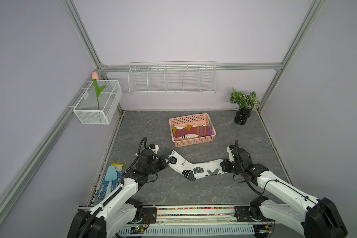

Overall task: Place the socks together as a pair
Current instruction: Pick up a pair of socks from the center of the board, then place a pair of socks in the bin.

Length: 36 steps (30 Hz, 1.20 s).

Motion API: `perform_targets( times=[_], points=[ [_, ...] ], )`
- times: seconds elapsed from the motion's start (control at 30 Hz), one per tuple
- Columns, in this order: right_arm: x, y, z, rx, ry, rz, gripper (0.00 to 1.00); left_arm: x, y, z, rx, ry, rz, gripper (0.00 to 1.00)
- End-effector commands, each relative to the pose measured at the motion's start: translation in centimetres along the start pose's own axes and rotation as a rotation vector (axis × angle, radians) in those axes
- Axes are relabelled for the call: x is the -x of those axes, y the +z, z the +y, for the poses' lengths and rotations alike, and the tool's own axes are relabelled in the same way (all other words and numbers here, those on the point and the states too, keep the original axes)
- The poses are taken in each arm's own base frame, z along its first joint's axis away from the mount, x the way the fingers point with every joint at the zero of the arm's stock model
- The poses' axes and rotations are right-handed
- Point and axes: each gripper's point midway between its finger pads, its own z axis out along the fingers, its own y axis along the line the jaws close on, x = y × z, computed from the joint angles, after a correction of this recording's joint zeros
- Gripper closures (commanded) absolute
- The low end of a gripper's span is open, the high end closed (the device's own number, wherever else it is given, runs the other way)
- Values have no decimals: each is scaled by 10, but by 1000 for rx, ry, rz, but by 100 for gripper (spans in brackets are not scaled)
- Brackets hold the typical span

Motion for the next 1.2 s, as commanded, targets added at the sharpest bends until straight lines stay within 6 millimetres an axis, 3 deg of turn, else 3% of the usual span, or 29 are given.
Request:
perform_targets(
  times=[0.0,0.13,0.27,0.4,0.57,0.67,0.93,1.17],
  points=[
    [29,-21,9,-26,-65,-79,93,12,-16,-22,-47,-8,-48,100],
    [73,-38,21,-81,-152,-156,93,39,-33,-49,-76,13,-141,100],
    [123,-42,39,-124,-234,-208,93,73,-42,-72,-80,44,-233,100],
    [172,-34,47,-161,-274,-246,93,102,-33,-80,-35,47,-285,100],
    [224,-11,50,-186,-293,-256,93,131,-7,-83,12,57,-316,100],
    [244,7,51,-198,-312,-246,93,143,14,-83,27,68,-307,100],
    [271,60,36,-267,-346,-173,93,168,58,-73,103,124,-313,100],
    [286,87,32,-278,-349,-148,93,177,88,-71,98,167,-300,100]
  ],
)
